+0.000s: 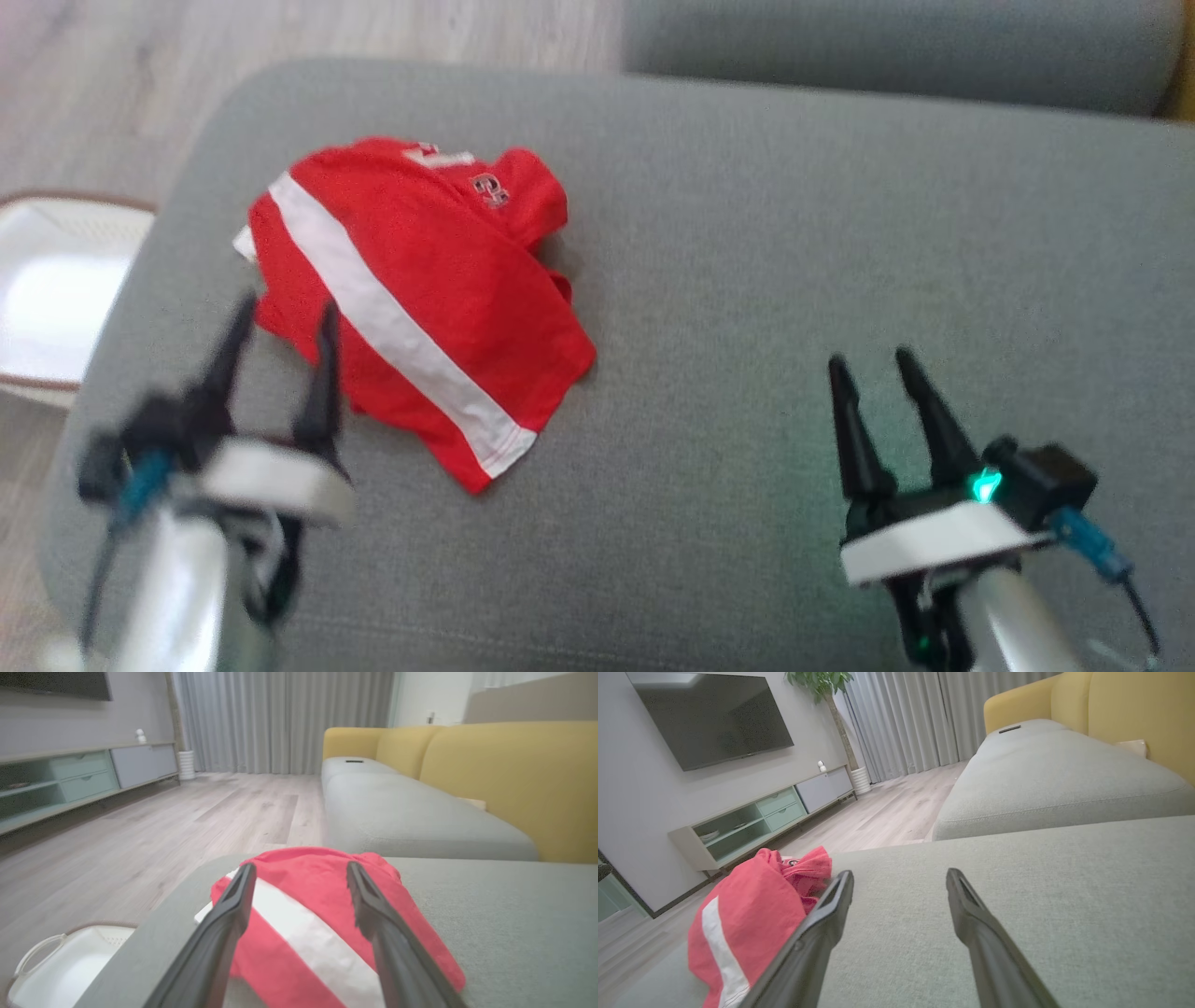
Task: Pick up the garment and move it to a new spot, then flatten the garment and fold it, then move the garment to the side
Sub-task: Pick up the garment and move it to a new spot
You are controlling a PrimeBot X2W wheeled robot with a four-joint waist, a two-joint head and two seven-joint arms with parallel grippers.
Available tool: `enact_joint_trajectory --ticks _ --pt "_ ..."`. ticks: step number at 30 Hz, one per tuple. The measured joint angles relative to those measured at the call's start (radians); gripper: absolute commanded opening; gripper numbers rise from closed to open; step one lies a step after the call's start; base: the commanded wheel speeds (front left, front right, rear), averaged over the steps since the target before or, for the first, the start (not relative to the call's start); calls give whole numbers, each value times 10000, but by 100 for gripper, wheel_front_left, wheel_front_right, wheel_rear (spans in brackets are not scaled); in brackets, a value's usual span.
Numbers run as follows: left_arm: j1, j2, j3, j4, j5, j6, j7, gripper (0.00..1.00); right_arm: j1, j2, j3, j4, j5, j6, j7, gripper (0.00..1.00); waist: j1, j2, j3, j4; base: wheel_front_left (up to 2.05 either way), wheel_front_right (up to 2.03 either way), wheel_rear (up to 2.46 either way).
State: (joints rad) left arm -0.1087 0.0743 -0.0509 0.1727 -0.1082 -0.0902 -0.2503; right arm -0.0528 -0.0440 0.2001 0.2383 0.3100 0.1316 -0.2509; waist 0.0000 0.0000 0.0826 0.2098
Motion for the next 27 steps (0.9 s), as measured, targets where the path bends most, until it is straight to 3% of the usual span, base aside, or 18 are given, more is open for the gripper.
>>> enact_joint_trajectory --ticks 1,6,9,15,21,23,27 --pt "-1031 422 -71 936 -4 -173 33 100 -266 -2 -119 -102 -107 0 0 100 0 0 337 -31 0 0 0" --pt "-3774 1363 -698 2715 -531 -343 1611 100 -840 -8 -305 -299 -247 0 0 100 2 0 1202 -171 0 0 0" --pt "-5024 1996 -1741 3471 -1195 -395 2665 100 -1036 -13 -397 -330 -314 0 0 100 2 0 1684 -320 0 0 0" --pt "-6213 3235 -3423 4617 -2849 -418 4071 100 -1342 -19 -443 -449 -313 0 -2 100 3 0 2432 -781 0 0 0" --pt "-6781 3762 -4364 5409 -3910 -418 4723 100 -1484 -23 -491 -499 -309 0 -2 100 3 0 2893 -1209 0 0 0" --pt "-6876 3877 -4625 5544 -4178 -420 4771 0 -1485 -23 -499 -500 -309 0 -2 100 0 0 2957 -1303 0 0 0" --pt "-6932 3931 -5058 5781 -4677 -418 4539 0 -1486 -23 -560 -495 -309 0 -2 100 0 0 2915 -1362 0 0 0"
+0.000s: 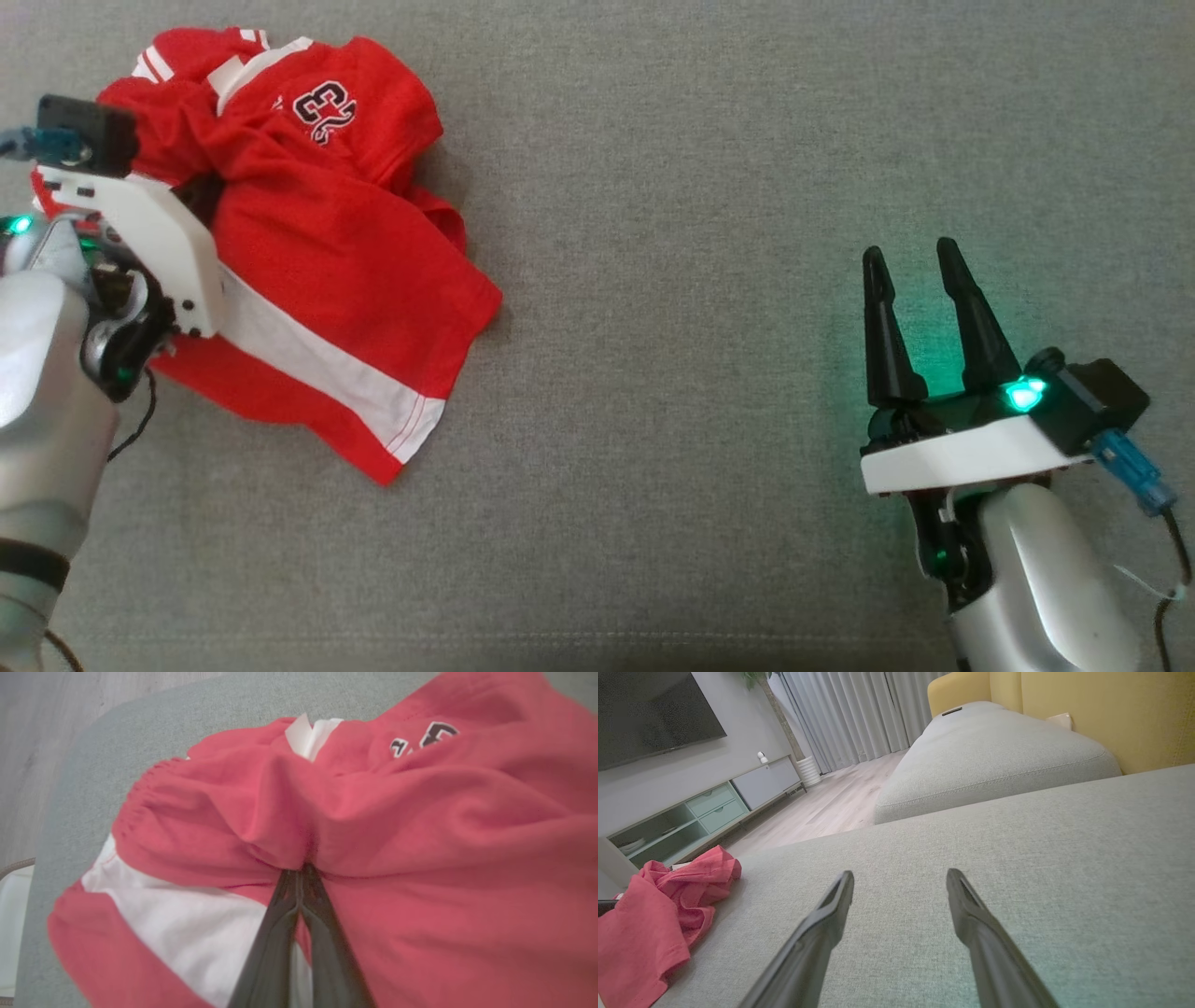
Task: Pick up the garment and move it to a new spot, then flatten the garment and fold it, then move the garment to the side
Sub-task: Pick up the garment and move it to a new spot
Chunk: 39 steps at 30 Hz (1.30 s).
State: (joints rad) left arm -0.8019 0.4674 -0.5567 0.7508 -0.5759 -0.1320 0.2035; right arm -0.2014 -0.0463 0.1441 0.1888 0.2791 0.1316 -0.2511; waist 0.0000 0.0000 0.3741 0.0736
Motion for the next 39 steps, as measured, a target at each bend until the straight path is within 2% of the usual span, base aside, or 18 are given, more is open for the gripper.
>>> enact_joint_trajectory --ticks 11,18,27,35,39 --pt "-447 128 -117 316 295 38 -2880 0 39 0 81 199 58 0 0 100 0 0 -845 21 0 0 0" --pt "-605 240 -38 -621 468 477 -3923 0 257 0 121 343 219 0 0 100 0 0 -1648 12 0 0 0" --pt "-542 360 221 -2552 468 1191 -4113 0 721 2 186 489 454 0 0 100 -1 1 -2402 -2 0 0 0" --pt "-13 399 184 -4305 449 1685 -3622 0 721 2 272 499 558 0 0 100 -1 0 -2598 -90 0 0 0" --pt "3 169 59 -5037 244 1776 -3214 0 716 2 274 487 652 0 0 100 -1 0 -2589 -283 0 0 0"
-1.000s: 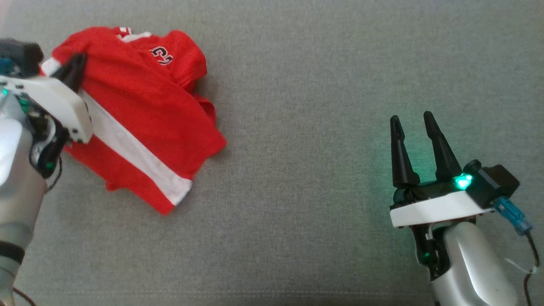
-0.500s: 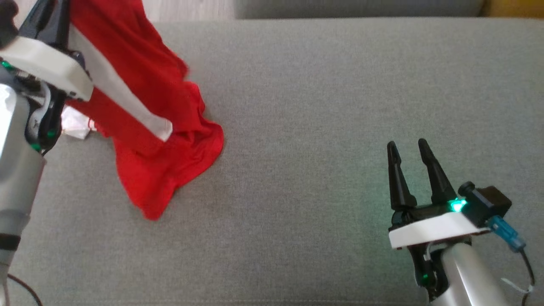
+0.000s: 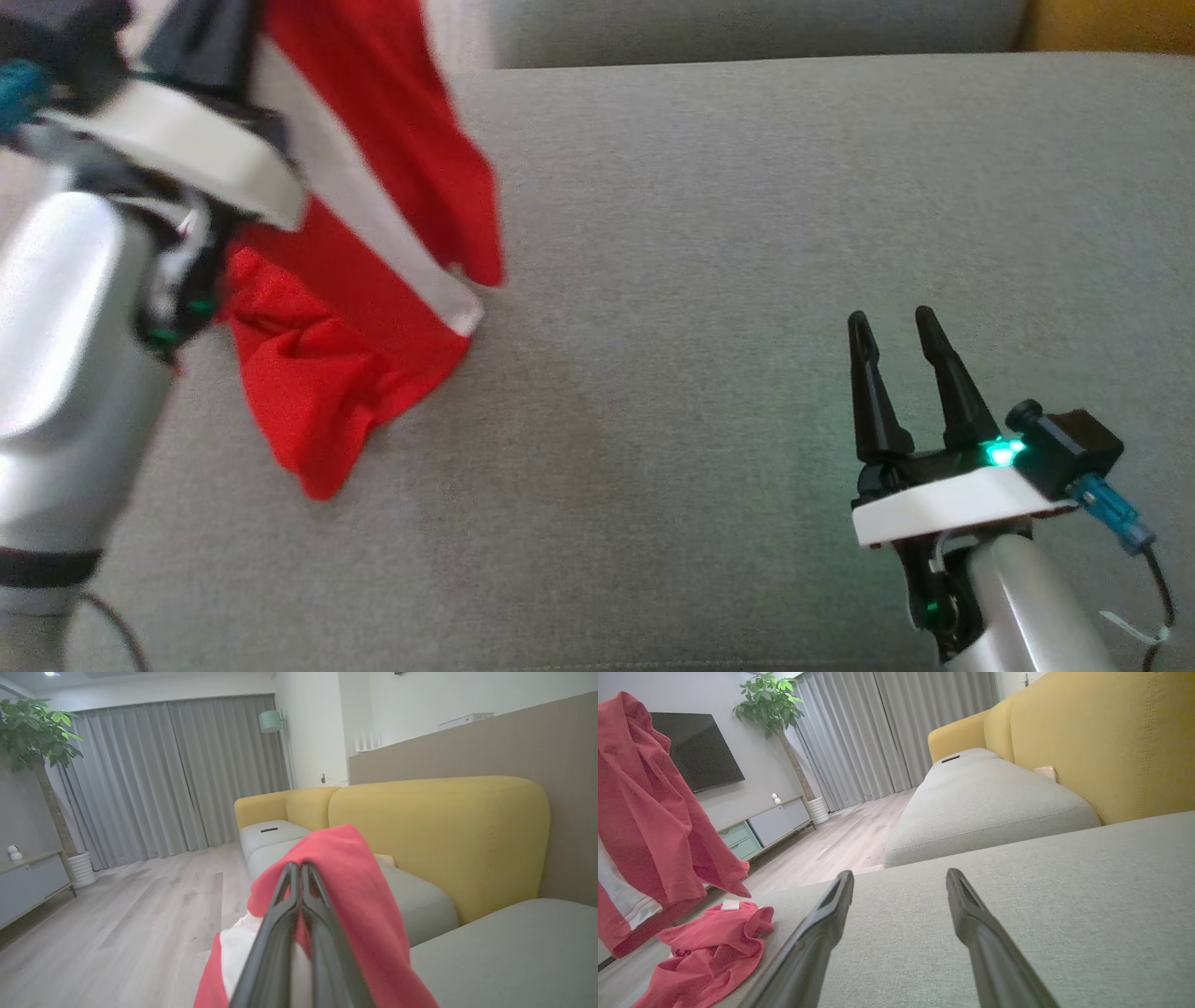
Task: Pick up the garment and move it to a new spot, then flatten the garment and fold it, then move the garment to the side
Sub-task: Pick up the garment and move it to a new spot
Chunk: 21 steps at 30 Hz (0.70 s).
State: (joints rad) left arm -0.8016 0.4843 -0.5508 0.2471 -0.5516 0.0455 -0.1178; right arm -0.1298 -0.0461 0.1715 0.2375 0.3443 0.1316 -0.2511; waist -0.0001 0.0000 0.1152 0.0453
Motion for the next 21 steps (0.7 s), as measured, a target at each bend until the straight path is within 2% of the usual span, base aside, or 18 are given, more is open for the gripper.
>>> enact_joint_trajectory --ticks 4,12,16,21 --pt "-1 -617 -362 -606 -56 238 291 0 -23 2 -52 -56 77 0 0 100 0 0 33 -324 0 0 0" --pt "-2 -2330 -811 -828 -495 731 190 0 -352 2 -399 -376 79 0 -2 100 0 0 171 -1410 0 0 0" --pt "-10 -3033 -1055 -460 -495 821 -86 0 -625 6 -583 -606 65 0 -12 100 0 0 301 -2146 0 0 0" --pt "-65 -3618 -1287 374 -466 863 -489 0 -802 2 -897 -826 52 0 -44 100 0 0 587 -3087 0 0 0"
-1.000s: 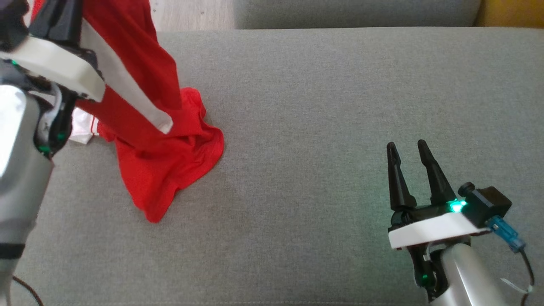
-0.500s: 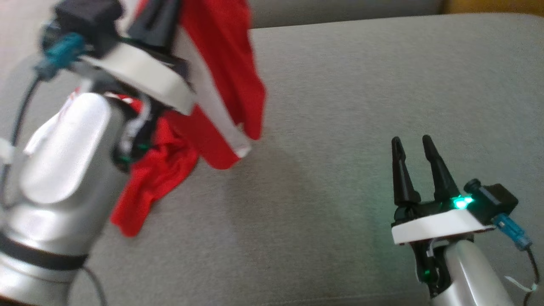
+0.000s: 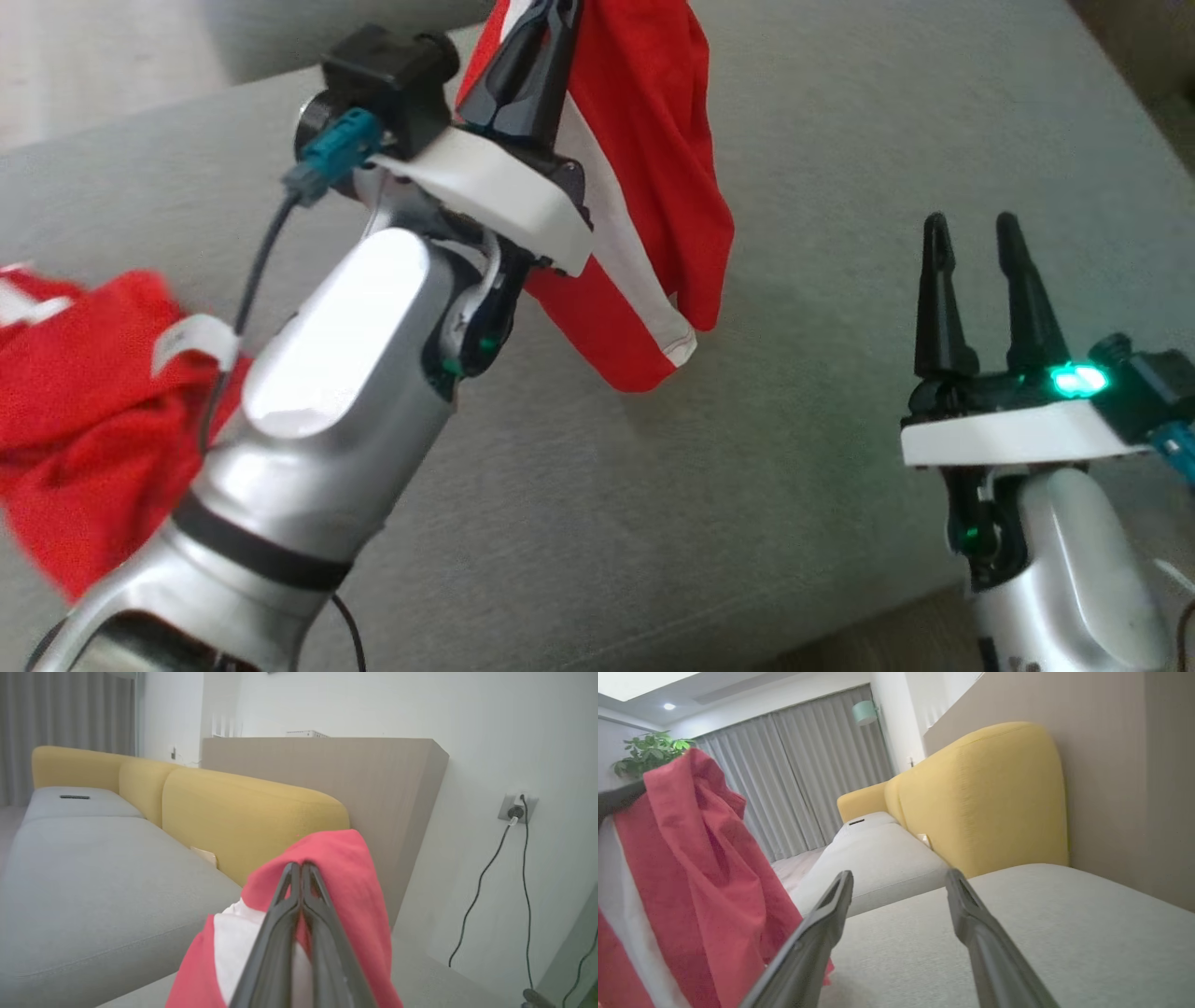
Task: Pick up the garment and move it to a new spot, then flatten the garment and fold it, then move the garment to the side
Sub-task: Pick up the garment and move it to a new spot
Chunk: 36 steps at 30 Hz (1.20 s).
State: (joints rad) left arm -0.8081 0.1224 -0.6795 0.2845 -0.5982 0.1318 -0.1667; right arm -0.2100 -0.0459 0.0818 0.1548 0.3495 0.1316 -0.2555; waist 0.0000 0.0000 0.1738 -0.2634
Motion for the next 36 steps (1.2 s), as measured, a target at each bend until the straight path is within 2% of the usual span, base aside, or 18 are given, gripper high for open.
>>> enact_joint_trajectory --ticks 6,8,9,10,13,17,24,31,36 --pt "-476 -353 -136 1599 265 63 -464 0 -126 2 -4 -161 25 0 0 100 0 0 527 -920 0 0 0" --pt "-592 -460 -155 2629 345 119 -654 0 -208 4 54 -174 111 0 0 100 1 0 810 -1234 0 0 0" --pt "-589 -487 -205 3051 405 151 -692 33 -266 4 58 -180 117 0 0 100 1 0 889 -1313 0 0 0" --pt "-583 -504 -286 3507 489 121 -696 100 -301 4 59 -201 115 0 0 100 2 0 959 -1374 0 0 0" --pt "-576 -570 -451 4414 648 33 -742 100 -303 4 69 -232 111 0 0 100 3 0 1085 -1398 0 0 0" --pt "-573 -642 -163 4596 698 -96 -825 100 -303 4 21 -240 4 0 0 100 1 0 1051 -1063 0 0 0" --pt "10 -251 1191 2516 1680 -207 -897 100 -282 4 -173 -194 -382 0 0 100 1 0 775 -112 0 0 0" --pt "2386 316 2313 617 2491 -497 -897 100 -179 4 -293 8 -727 0 0 100 0 0 260 941 0 0 0" --pt "4034 360 3060 -690 2840 -742 -899 100 360 6 -443 82 -780 0 0 100 0 0 -196 1564 0 0 0"
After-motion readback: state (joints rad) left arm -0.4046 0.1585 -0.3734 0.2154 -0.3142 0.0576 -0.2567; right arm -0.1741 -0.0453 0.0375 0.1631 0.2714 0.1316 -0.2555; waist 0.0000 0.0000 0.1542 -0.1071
